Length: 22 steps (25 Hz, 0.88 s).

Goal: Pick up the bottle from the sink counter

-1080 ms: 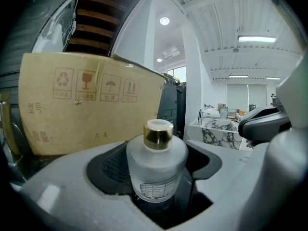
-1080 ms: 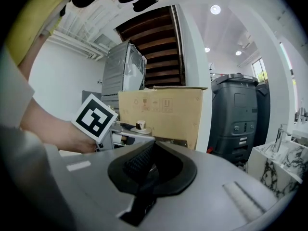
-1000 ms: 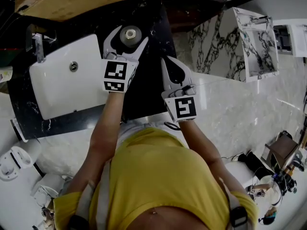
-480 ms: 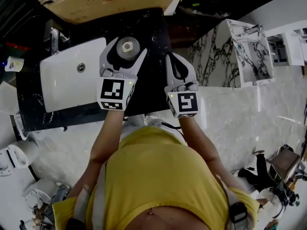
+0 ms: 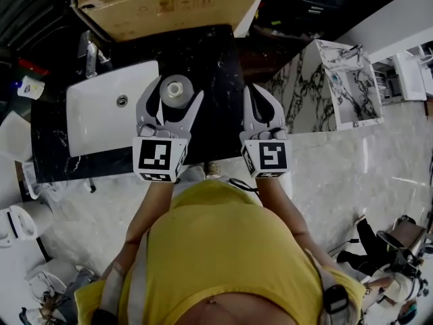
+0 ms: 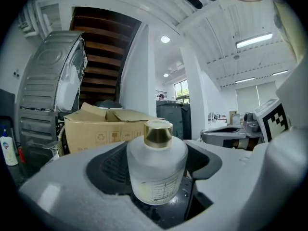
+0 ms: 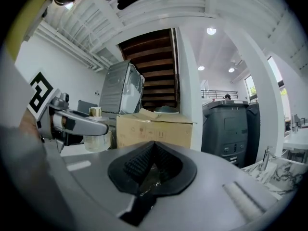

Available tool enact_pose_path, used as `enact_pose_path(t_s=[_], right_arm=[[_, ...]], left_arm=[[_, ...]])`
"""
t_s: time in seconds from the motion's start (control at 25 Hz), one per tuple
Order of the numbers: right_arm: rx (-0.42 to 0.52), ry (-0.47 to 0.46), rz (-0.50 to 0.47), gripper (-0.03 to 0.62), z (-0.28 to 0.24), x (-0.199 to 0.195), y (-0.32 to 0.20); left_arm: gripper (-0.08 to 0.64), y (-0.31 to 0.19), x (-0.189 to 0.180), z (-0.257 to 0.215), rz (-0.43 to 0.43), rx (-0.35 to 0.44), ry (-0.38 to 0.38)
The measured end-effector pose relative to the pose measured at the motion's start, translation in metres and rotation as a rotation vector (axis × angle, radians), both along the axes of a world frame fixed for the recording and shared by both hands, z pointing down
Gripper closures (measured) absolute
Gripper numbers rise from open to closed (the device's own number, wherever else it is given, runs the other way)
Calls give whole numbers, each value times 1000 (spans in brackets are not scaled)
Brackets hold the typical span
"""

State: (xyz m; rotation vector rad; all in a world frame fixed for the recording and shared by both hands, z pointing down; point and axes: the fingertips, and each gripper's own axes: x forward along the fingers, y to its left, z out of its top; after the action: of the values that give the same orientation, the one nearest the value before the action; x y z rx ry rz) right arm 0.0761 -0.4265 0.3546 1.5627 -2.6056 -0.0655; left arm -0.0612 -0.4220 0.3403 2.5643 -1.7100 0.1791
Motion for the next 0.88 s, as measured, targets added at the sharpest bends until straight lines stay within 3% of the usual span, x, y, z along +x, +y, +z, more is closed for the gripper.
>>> enact_pose_path(t_s=[0.88], right_arm=[[27,17,-35,592,-8,-15,20]], left_arm=[[221,20,-3,-3,11,1,-17]])
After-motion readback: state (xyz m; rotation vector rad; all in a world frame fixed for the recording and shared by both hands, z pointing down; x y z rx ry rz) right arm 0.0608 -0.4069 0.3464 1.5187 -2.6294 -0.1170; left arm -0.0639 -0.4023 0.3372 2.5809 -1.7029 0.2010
